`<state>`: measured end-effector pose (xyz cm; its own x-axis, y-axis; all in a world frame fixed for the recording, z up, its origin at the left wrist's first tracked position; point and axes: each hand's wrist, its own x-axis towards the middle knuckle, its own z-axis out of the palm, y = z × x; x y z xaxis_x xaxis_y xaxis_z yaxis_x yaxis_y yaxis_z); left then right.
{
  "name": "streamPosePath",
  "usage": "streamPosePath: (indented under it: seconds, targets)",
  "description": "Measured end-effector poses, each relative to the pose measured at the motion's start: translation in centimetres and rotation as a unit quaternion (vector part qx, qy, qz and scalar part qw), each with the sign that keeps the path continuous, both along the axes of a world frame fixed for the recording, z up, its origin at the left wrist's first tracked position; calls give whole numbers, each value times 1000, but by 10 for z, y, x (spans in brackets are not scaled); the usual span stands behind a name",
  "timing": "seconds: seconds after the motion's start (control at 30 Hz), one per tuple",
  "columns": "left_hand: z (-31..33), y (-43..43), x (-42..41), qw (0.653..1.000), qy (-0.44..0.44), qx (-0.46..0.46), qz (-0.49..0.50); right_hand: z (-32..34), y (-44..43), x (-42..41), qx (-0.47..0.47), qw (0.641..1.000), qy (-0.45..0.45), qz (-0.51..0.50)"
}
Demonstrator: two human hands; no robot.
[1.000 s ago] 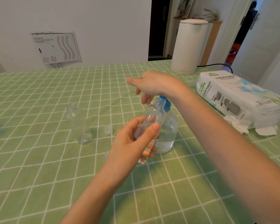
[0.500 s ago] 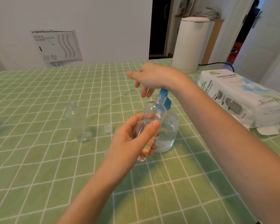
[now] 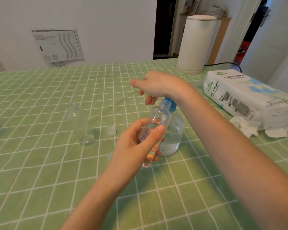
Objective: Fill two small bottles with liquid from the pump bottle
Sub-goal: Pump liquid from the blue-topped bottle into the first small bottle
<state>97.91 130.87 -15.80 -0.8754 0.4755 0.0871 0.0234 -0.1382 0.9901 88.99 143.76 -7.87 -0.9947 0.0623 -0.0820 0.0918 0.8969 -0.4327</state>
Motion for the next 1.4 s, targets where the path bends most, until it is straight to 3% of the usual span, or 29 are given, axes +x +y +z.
streamPosePath:
  seconds: [0.33, 0.77, 1.4]
  targets:
    - [4, 1, -1, 1000, 11, -1, 1, 13, 2, -1, -25, 997, 66, 12]
    - [2, 1, 1, 1000, 11, -5, 3, 2, 0, 2, 4, 1000, 22, 9]
    - [3, -1, -1, 1000, 16, 4, 1, 13, -1, 4, 5, 998, 53, 16]
